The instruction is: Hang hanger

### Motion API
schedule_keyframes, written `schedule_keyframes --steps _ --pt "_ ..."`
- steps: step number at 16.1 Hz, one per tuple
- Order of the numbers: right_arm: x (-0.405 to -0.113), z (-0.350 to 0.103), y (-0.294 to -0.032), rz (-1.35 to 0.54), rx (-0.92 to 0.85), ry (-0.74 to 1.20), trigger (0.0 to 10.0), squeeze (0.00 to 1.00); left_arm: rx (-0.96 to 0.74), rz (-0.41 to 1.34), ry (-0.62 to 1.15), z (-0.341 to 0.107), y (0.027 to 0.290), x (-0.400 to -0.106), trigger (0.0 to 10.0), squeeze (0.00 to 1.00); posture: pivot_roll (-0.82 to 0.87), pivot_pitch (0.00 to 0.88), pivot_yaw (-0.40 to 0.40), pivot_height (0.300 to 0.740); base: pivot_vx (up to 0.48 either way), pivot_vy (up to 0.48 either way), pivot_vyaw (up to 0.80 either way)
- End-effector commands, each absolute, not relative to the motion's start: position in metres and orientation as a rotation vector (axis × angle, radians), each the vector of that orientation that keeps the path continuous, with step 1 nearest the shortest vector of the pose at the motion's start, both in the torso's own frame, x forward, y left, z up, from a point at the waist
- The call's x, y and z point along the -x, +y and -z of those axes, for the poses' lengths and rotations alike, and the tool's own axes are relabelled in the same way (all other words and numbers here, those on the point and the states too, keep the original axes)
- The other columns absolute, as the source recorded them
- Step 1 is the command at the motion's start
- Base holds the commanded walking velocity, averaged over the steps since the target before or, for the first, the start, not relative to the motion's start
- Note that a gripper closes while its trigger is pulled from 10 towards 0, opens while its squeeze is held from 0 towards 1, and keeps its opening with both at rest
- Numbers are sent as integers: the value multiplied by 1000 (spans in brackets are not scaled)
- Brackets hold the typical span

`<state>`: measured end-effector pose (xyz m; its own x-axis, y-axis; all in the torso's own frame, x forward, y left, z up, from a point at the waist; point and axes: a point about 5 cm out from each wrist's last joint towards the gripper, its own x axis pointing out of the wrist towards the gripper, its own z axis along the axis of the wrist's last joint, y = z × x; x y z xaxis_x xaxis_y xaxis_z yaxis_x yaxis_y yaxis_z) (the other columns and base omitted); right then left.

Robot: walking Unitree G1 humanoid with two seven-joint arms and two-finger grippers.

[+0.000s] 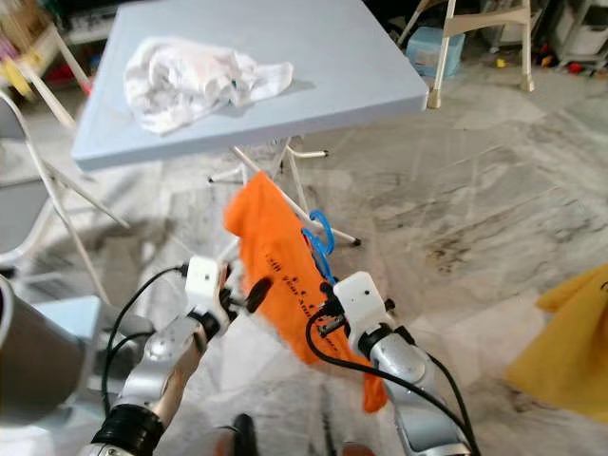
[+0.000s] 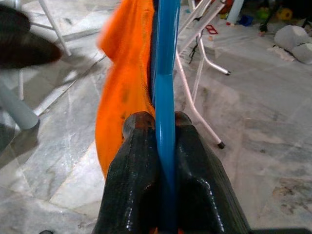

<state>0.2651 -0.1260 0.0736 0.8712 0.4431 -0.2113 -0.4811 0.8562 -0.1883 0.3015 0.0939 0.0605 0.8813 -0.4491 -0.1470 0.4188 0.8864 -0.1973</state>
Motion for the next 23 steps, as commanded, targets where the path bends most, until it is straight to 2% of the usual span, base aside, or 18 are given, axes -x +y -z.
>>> schedule_keyframes --steps 1,3,7,14,15,16,17,18,19,23 --pt "-265 -81 -117 -502 225 121 10000 0 183 461 188 -64 99 -301 10000 0 -138 224 48 740 0 0 0" --pt "-267 -79 -111 -503 230 124 10000 0 250 561 152 -81 84 -304 10000 0 -137 224 49 740 0 0 0" --pt "-266 -79 -103 -524 237 117 10000 0 311 636 160 -93 75 -308 10000 0 -145 223 63 740 0 0 0" --pt "-261 -78 -100 -551 237 121 10000 0 333 572 207 -89 77 -319 10000 0 -155 225 66 740 0 0 0" --pt "-261 -79 -100 -553 239 120 10000 0 332 552 218 -87 79 -320 9529 0 -161 223 62 740 0 0 0" --pt "-261 -79 -101 -552 240 119 10000 0 342 544 221 -87 79 -321 8314 0 -161 223 62 740 0 0 0" --pt "-262 -80 -101 -551 240 115 10000 0 347 544 231 -86 79 -321 4196 0 -162 222 60 740 0 0 0" --pt "-263 -82 -101 -552 240 112 10000 0 346 543 229 -86 79 -322 3137 0 -162 222 60 740 0 0 0" --pt "-262 -82 -100 -554 240 111 10000 0 352 535 231 -85 80 -323 0 0 -161 223 60 740 0 0 0" --pt "-262 -81 -101 -550 243 113 10000 0 327 487 242 -81 87 -329 0 0 -163 222 66 740 0 0 0"
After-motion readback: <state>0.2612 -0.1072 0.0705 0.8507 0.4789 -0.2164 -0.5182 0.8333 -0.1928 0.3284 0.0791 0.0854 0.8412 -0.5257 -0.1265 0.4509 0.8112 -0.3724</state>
